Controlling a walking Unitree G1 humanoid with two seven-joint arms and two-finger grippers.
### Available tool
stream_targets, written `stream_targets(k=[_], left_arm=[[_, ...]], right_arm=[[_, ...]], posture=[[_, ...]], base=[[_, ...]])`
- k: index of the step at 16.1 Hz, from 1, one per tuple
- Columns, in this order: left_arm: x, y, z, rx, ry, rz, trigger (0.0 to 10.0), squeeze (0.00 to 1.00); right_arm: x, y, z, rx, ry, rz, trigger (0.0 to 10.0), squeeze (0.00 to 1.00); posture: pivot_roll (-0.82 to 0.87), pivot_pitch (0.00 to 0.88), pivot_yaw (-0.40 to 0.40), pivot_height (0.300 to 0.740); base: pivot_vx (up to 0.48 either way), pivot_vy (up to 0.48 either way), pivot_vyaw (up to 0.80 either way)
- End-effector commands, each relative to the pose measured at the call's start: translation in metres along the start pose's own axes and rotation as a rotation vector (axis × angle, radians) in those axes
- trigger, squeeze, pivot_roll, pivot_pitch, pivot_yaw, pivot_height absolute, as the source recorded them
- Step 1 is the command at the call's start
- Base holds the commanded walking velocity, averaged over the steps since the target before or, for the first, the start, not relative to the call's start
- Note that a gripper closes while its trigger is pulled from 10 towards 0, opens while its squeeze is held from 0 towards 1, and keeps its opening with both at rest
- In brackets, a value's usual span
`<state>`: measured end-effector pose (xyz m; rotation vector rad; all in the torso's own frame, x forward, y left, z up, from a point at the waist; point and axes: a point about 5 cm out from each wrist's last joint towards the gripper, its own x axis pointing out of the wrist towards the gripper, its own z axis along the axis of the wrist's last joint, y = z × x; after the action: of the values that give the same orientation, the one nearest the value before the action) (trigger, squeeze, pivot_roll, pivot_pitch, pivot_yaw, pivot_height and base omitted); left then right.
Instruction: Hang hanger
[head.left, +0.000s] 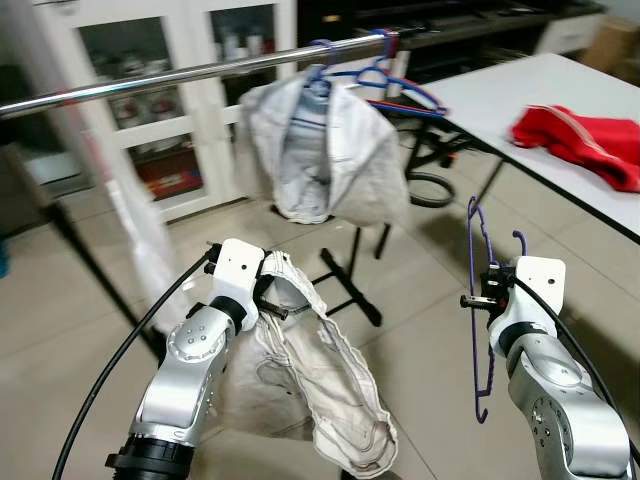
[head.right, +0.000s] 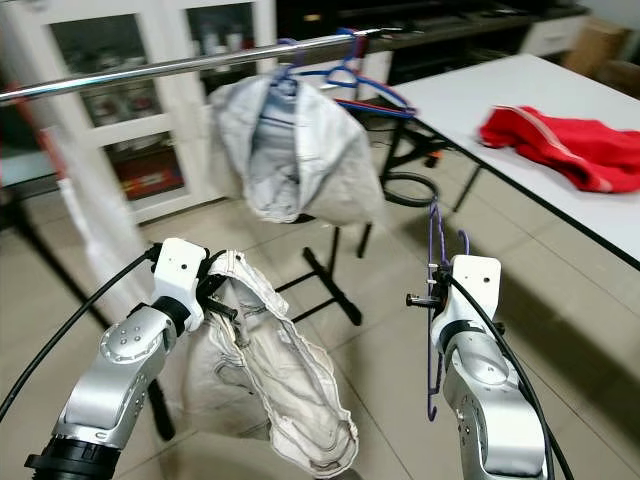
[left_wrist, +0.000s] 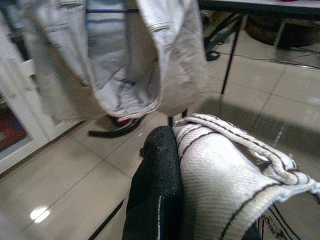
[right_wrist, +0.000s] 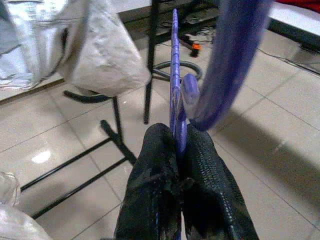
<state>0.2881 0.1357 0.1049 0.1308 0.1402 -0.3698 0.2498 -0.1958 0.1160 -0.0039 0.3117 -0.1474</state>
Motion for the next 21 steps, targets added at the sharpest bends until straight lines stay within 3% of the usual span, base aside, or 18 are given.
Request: stream_targets(k=[1,12,18,21], left_arm=[[0.0033,0.0022,0.0123,0.005,-0.057,0.014,10.0,0.0],[0.0049,0.001,0.018,-0.042,-0.104,0.004,10.0,0.0],[0.0045,0.0012,0.0181,-0.051,-0.106,0.003,10.0,0.0],[0.0049,0.0004,0.0183,-0.054,-0.108,-0.004,10.0,0.0]], right_arm=[[0.0007,-0.001,0.0064,-0.004,-0.018,-0.008,10.0,0.0],[0.0025,0.0001,0.0126,-0.006,-0.035,0.008,10.0,0.0],[0.0035,0.0023,0.0139,-0.01,-0.039,0.023,10.0,0.0],[0.0033,0.0008,0.0117,-0.003,-0.024,0.015,10.0,0.0]], posture=[[0.03,0.0,-0.013,0.74],[0.02,0.0,-0.024,0.74],[0.02,0.0,-0.029,0.74],[0.02,0.0,-0.025,0.74]], base=[[0.0,0.0,-0.8],[0.0,0.0,-0.8],[0.0,0.0,-0.07],[0.0,0.0,-0.67]])
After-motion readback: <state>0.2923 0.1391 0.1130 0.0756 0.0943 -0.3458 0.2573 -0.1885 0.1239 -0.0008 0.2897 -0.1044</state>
